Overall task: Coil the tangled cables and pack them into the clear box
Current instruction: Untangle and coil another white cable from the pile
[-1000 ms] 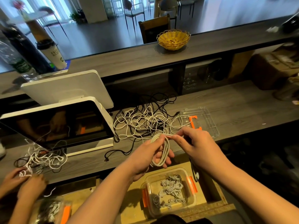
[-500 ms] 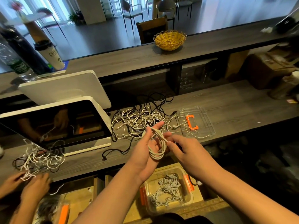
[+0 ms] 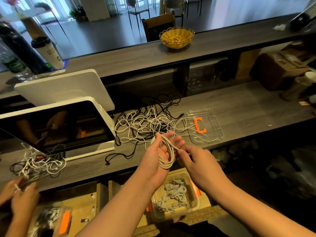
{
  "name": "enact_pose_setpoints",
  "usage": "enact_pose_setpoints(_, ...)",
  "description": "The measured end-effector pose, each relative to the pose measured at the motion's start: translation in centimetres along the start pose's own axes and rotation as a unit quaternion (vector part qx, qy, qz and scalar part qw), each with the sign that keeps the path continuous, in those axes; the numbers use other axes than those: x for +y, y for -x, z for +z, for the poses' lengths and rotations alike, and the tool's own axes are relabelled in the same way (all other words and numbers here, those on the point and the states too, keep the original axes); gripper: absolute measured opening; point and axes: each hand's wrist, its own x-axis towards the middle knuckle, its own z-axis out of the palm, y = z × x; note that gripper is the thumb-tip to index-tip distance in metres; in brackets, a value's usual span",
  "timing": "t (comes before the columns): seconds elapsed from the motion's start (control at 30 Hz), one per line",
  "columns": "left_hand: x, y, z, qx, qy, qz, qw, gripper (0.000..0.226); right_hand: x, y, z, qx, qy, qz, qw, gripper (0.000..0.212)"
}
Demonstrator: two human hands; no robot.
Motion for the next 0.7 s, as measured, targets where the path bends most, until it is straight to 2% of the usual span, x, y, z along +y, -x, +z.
enact_pose_setpoints(0.17, -0.1, 0.3, 0.4, -0.010, 0.058, -0.001, 0.998, 0.044, 0.2, -0.4, -0.6, -0.022, -0.055, 0.037, 0.998, 0.036)
enact_pose_setpoints(0.33, -0.2, -0.3, 0.2, 0.025, 0.097, 0.073, 0.992, 0.043, 0.6, -0.6, 0.3, -0.104, -0.058, 0.029, 0.992, 0.021)
enact_pose_setpoints(0.43, 0.2, -1.0, -0.1, 0.051, 0.095, 0.100, 0.989, 0.042, 0.8, 0.3, 1.2, -0.116, -0.047, 0.020, 0.992, 0.020)
enact_pose_setpoints(0.57, -0.1, -1.8, -0.9, 0.068, 0.081, 0.110, 0.988, 0.040, -0.2, 1.3, 1.9, -0.142, 0.007, -0.041, 0.989, 0.024)
enact_pose_setpoints(0.7, -0.1, -2.5, -1.8, 0.089, 0.000, 0.141, 0.986, 0.041, -0.8, 1.6, 1.6, -0.157, -0.002, -0.069, 0.985, 0.031)
